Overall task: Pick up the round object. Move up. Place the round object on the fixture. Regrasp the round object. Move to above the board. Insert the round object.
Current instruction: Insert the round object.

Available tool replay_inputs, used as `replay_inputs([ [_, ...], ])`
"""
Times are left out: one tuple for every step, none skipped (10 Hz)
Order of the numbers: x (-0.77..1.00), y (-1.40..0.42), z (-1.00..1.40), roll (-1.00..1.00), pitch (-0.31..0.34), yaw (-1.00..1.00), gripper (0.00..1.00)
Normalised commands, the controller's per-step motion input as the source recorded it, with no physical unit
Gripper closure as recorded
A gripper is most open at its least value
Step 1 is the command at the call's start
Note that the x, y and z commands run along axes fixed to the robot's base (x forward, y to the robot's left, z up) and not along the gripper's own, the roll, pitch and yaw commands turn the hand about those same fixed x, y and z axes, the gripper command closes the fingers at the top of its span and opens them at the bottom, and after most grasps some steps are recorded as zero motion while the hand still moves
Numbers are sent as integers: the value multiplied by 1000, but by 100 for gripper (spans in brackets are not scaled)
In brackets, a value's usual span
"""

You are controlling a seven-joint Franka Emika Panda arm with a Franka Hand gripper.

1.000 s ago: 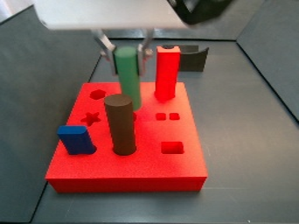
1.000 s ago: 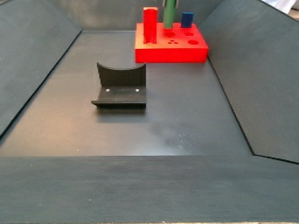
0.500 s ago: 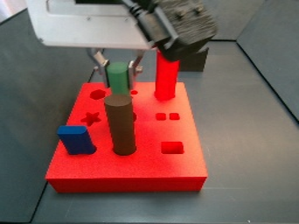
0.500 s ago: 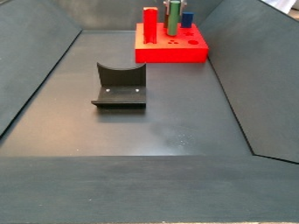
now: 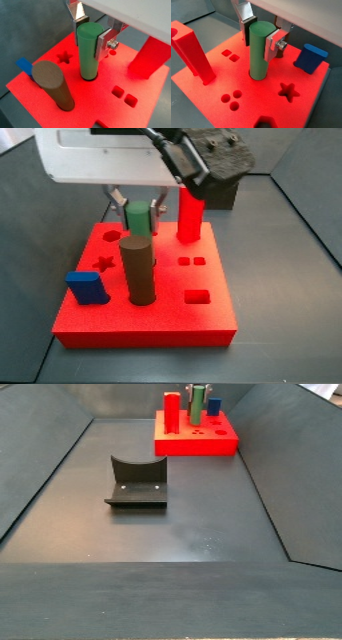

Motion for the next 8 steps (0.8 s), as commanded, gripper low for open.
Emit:
replay_inputs([
  [389,0,-197,-14,59,-129,100],
  [117,0,-397,0,20,-69,100],
  [0,0,-529,0,0,0,100],
  [-83,-11,-580,0,0,0,100],
  [-146,-31,-571,13,-13,-3,100],
  [0,0,-314,-53,-84,0,100],
  [0,0,-23,0,-13,0,100],
  [0,0,0,0,0,0,100],
])
